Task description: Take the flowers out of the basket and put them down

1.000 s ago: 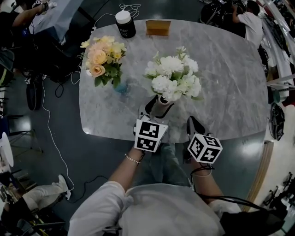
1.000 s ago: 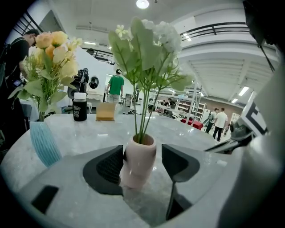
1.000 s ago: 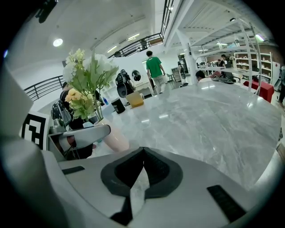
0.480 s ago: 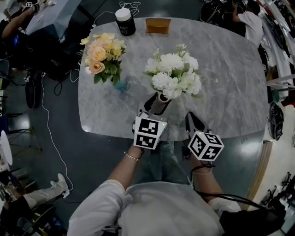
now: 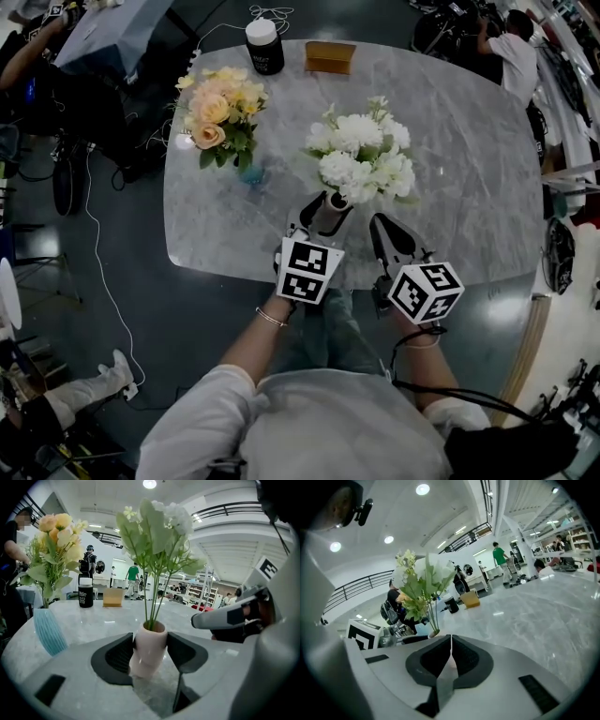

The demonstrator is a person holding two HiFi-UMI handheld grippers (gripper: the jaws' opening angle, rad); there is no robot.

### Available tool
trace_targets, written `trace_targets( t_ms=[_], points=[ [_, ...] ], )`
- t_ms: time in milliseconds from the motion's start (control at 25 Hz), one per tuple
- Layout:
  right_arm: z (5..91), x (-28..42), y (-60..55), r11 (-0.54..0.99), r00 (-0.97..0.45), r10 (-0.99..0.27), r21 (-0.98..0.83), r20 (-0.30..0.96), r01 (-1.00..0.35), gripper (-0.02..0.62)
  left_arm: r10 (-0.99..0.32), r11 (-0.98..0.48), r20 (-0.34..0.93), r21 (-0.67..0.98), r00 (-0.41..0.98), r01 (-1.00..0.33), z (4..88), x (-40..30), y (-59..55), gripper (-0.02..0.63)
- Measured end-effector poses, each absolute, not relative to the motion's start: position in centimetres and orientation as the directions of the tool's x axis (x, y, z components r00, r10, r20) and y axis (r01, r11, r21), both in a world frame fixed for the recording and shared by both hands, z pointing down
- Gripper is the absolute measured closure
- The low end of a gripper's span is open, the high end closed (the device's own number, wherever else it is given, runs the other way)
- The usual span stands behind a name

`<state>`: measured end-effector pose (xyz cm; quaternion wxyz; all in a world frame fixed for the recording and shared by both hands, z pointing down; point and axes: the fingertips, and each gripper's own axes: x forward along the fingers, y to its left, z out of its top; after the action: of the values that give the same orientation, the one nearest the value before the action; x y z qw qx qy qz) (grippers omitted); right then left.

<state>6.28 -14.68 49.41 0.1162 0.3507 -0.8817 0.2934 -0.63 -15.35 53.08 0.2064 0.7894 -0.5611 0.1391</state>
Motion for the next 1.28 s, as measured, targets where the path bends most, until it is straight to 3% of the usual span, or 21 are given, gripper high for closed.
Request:
trace_targets(
  t_ms=[320, 440, 880, 1280],
  points=[
    [48.1, 3.2, -15.1, 0.673, -0.794, -0.477, -0.425, 0.377, -0.606, 0.579, -0.823, -0.294, 0.450, 0.185, 0.347, -0.938, 53.2, -0.6, -15.3, 0.367],
    [48.0, 2.4, -15.2, 0.686, -0.805, -0.462, -0.425, 0.372, -0.590, 0.537, -0.822, -0.296, 0.449, 0.186, 0.349, -0.937, 53.1, -0.7, -15.3, 0.367],
    [47.7, -0.3, -16.2, 0.743, -0.844, -0.403, -0.412, 0.354, -0.528, 0.488, -0.822, -0.299, 0.445, 0.192, 0.354, -0.935, 53.0, -0.7, -15.3, 0.367],
    [47.6, -1.9, -17.1, 0.768, -0.866, -0.379, -0.411, 0.326, -0.491, 0.511, -0.822, -0.301, 0.445, 0.191, 0.355, -0.934, 53.1, -0.7, -15.4, 0.367]
  ],
)
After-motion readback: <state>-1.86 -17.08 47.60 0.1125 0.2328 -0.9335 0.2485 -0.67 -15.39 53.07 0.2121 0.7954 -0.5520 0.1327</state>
